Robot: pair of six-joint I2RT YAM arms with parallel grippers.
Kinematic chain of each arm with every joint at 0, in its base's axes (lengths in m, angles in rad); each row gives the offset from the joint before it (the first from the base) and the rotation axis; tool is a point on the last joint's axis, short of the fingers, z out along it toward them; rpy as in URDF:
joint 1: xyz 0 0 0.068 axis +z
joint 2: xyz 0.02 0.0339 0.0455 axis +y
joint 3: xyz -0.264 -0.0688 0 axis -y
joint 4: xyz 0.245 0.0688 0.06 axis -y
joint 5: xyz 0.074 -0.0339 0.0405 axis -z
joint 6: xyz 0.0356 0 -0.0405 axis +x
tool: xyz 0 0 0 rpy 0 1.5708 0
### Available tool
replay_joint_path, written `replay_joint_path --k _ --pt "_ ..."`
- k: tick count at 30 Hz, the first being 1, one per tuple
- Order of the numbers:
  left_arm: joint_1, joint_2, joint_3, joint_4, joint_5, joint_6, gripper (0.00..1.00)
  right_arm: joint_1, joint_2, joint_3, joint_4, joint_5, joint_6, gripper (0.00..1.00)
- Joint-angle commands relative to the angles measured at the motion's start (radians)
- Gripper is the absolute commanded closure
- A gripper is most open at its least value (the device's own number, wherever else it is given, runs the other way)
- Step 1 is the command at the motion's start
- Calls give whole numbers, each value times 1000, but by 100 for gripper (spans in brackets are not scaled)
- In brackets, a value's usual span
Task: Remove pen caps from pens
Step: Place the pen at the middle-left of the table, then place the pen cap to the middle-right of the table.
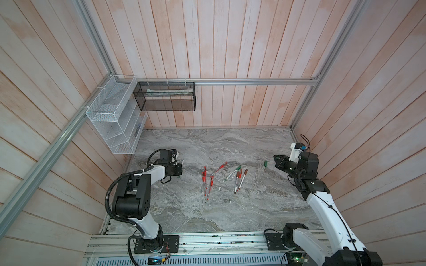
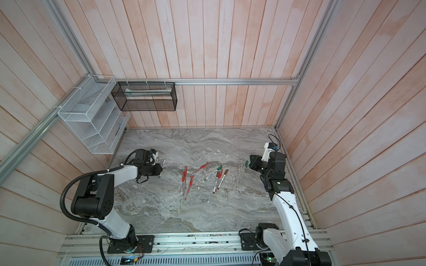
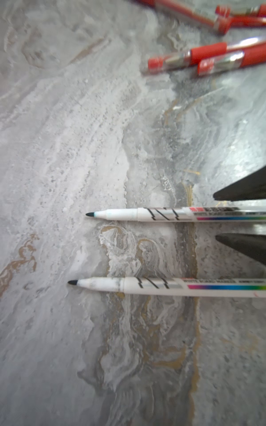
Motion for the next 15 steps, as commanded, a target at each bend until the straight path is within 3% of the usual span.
replay_joint_path --k 1,15 --pt "-3 -104 4 10 4 3 69 -42 63 44 -83 -37 -43 100" --pt "22 -416 -155 160 -13 173 28 -80 342 171 -109 65 -139 100"
